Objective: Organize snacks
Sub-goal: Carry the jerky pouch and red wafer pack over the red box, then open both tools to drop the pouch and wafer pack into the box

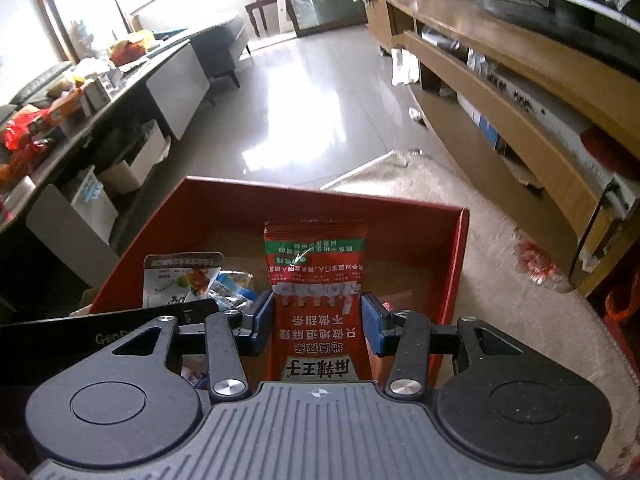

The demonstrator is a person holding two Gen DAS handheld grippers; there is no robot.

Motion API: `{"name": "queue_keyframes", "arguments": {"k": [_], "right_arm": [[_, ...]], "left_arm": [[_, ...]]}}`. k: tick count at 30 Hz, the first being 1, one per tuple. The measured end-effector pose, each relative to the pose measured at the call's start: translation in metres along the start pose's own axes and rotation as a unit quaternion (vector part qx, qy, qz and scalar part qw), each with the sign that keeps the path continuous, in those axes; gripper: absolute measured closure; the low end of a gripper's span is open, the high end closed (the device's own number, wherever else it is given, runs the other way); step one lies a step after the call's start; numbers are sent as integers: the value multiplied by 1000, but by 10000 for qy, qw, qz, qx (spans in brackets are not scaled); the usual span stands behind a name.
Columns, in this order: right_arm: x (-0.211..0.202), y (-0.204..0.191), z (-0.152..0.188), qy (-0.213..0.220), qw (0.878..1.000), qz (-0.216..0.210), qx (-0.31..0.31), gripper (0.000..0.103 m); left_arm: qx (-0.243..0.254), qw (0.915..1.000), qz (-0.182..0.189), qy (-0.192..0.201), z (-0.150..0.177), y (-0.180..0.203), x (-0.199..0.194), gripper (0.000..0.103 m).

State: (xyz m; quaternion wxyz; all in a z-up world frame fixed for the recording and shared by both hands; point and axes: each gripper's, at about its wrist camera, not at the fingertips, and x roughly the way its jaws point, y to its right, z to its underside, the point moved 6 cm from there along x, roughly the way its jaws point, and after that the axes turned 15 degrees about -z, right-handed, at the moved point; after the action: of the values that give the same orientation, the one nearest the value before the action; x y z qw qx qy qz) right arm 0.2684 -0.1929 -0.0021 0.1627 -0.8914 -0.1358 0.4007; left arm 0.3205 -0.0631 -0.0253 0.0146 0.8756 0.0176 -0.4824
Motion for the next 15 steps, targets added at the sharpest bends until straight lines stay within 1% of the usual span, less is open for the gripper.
{"name": "queue_keyframes", "arguments": {"k": [4, 10, 15], "right_arm": [[-1, 0, 0, 13, 9999, 96, -70, 41], [-3, 4, -2, 84, 9998, 162, -28, 41], [-5, 2, -3, 141, 9996, 219, -78, 39]], "left_arm": [[-5, 10000, 16, -2, 0, -1, -2, 50], [1, 10000, -3, -1, 2, -2, -4, 47], [1, 10000, 8, 49, 4, -4, -12, 45]]}}
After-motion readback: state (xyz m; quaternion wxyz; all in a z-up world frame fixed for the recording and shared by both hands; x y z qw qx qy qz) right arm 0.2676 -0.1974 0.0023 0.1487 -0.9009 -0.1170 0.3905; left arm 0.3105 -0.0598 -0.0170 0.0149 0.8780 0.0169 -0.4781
